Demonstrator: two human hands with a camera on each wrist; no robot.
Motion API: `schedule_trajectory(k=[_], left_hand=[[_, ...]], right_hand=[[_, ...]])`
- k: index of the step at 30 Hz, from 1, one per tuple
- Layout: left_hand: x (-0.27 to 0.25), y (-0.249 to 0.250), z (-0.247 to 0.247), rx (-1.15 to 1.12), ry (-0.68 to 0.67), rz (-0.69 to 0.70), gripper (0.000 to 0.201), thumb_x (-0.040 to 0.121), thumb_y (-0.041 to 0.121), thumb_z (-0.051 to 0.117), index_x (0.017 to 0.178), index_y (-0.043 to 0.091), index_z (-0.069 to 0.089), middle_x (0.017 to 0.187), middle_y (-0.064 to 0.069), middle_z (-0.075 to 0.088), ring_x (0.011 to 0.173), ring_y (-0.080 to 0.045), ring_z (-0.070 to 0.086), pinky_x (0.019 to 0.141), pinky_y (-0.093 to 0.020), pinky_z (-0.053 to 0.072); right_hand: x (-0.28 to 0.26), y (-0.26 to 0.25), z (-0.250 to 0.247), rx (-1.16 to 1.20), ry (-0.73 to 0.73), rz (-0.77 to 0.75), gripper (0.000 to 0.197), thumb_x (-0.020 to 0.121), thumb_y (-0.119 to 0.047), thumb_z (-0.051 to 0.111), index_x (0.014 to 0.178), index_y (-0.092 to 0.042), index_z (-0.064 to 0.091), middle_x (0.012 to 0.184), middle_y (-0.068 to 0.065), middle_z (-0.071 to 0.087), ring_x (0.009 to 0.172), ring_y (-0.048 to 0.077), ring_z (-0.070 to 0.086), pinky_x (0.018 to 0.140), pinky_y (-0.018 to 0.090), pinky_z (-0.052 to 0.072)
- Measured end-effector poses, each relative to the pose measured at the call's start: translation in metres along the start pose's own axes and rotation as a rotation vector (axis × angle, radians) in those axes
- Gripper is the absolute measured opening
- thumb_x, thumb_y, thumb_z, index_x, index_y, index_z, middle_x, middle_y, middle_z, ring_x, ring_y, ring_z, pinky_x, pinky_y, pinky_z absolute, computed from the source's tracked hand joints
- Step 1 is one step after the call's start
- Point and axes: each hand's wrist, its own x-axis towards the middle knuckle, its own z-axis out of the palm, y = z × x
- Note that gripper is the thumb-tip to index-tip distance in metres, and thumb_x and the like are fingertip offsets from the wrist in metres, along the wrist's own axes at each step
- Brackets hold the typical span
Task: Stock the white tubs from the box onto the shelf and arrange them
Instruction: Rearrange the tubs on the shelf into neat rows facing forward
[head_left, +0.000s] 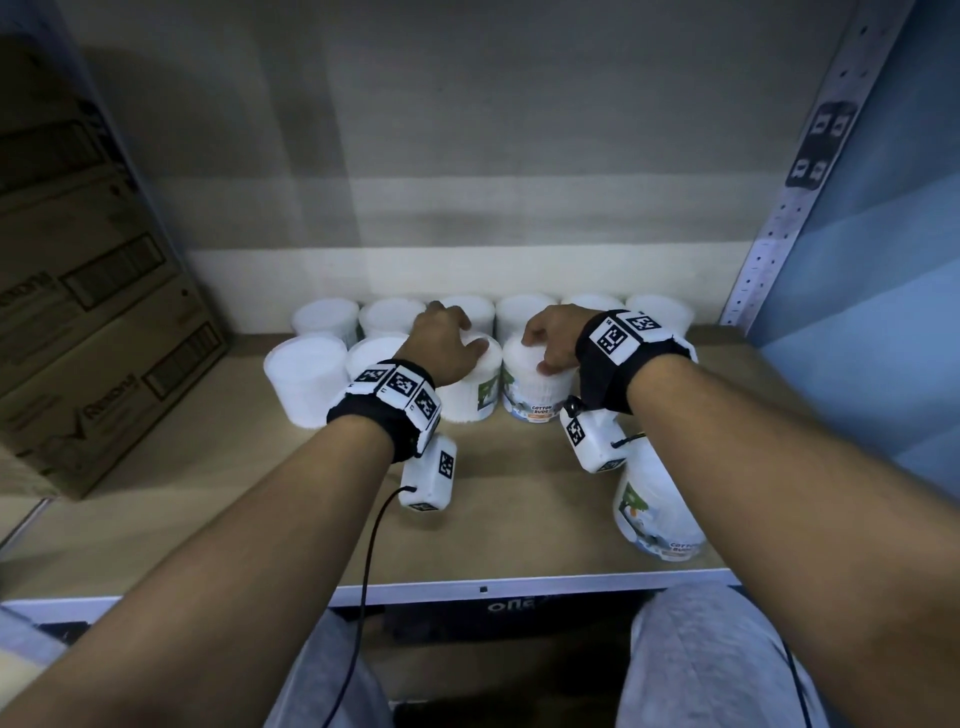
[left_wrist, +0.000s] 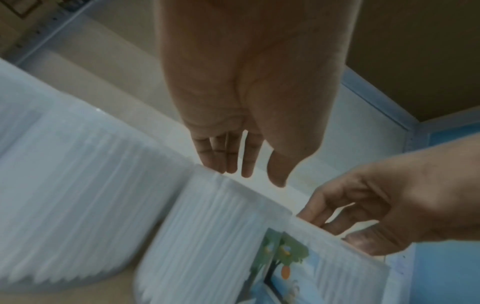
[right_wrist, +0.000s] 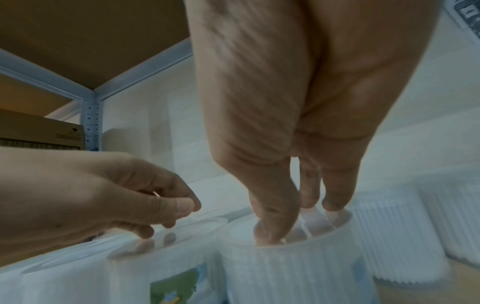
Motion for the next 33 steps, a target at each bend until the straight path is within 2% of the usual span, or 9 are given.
schedule_trajectory(k=[4, 7, 10, 14, 16, 18, 21, 26, 33], left_hand=[[0.0, 0.0, 0.005, 0.138, -0.047, 0.004, 0.051, 0.086, 0.039, 0.063, 0.121, 0.004, 0.056, 0.128, -0.019, 0.048, 0.122, -0.033, 0.044, 0.104, -0.036, 0.038], [0.002, 0.0, 0.002, 0.134, -0.091, 0.025, 0.048, 0.086, 0.035, 0.064, 0.124, 0.007, 0.055, 0.13, -0.017, 0.048, 0.123, -0.032, 0.045, 0.104, -0.035, 0.038], [0.003, -0.001, -0.004, 0.114, -0.181, 0.069, 0.043, 0.089, 0.019, 0.06, 0.13, 0.012, 0.053, 0.139, -0.01, 0.046, 0.129, -0.026, 0.044, 0.106, -0.031, 0.035], [0.005, -0.003, -0.009, 0.068, -0.24, 0.139, 0.046, 0.084, -0.003, 0.049, 0.125, 0.017, 0.058, 0.139, -0.005, 0.05, 0.129, -0.022, 0.045, 0.104, -0.027, 0.036], [0.004, -0.002, -0.006, 0.042, -0.164, 0.114, 0.039, 0.085, 0.003, 0.052, 0.123, 0.013, 0.059, 0.135, -0.009, 0.051, 0.127, -0.026, 0.047, 0.104, -0.03, 0.038], [0.004, 0.0, -0.001, 0.04, -0.019, 0.07, 0.033, 0.086, 0.017, 0.061, 0.117, 0.008, 0.061, 0.126, -0.015, 0.052, 0.121, -0.031, 0.049, 0.103, -0.037, 0.042], [0.003, 0.003, 0.007, 0.018, 0.12, 0.001, 0.039, 0.085, 0.031, 0.064, 0.112, 0.003, 0.061, 0.119, -0.019, 0.054, 0.115, -0.034, 0.051, 0.099, -0.04, 0.045], [0.005, 0.001, 0.017, 0.196, 0.047, -0.048, 0.058, 0.084, 0.047, 0.06, 0.117, 0.0, 0.057, 0.12, -0.021, 0.056, 0.119, -0.035, 0.047, 0.102, -0.043, 0.041], [0.004, 0.002, 0.008, 0.203, -0.034, -0.01, 0.054, 0.086, 0.04, 0.062, 0.124, 0.002, 0.055, 0.128, -0.021, 0.049, 0.122, -0.034, 0.045, 0.103, -0.042, 0.041]], right_hand=[[0.0, 0.001, 0.001, 0.012, -0.001, -0.001, 0.051, 0.085, -0.012, 0.066, 0.135, -0.014, 0.052, 0.14, 0.006, 0.051, 0.127, 0.023, 0.05, 0.1, 0.026, 0.041], [0.0, 0.001, 0.001, 0.016, -0.002, 0.0, 0.051, 0.085, -0.012, 0.066, 0.134, -0.014, 0.052, 0.14, 0.005, 0.051, 0.127, 0.023, 0.05, 0.1, 0.027, 0.042], [0.0, 0.001, 0.001, 0.023, -0.003, -0.001, 0.051, 0.085, -0.012, 0.066, 0.134, -0.014, 0.053, 0.139, 0.005, 0.052, 0.126, 0.023, 0.051, 0.099, 0.027, 0.042], [-0.001, 0.002, 0.002, 0.022, 0.002, 0.0, 0.05, 0.086, -0.011, 0.064, 0.134, -0.013, 0.052, 0.14, 0.005, 0.052, 0.126, 0.023, 0.05, 0.1, 0.028, 0.042], [-0.001, 0.002, 0.002, 0.024, 0.005, -0.001, 0.05, 0.086, -0.012, 0.065, 0.134, -0.014, 0.052, 0.14, 0.005, 0.051, 0.126, 0.023, 0.05, 0.1, 0.027, 0.042], [-0.001, 0.002, 0.002, 0.022, 0.005, -0.003, 0.05, 0.086, -0.012, 0.065, 0.134, -0.014, 0.052, 0.141, 0.005, 0.05, 0.126, 0.023, 0.05, 0.1, 0.027, 0.042], [-0.001, 0.002, 0.002, 0.02, 0.005, 0.001, 0.051, 0.086, -0.013, 0.065, 0.135, -0.015, 0.052, 0.142, 0.005, 0.049, 0.128, 0.024, 0.049, 0.1, 0.027, 0.041], [-0.002, 0.002, 0.004, 0.019, 0.017, 0.001, 0.05, 0.086, -0.013, 0.065, 0.135, -0.015, 0.052, 0.142, 0.005, 0.049, 0.127, 0.023, 0.049, 0.099, 0.026, 0.041], [-0.002, 0.002, 0.003, 0.009, 0.015, -0.002, 0.05, 0.086, -0.013, 0.065, 0.135, -0.015, 0.051, 0.142, 0.005, 0.048, 0.127, 0.024, 0.049, 0.1, 0.027, 0.041]])
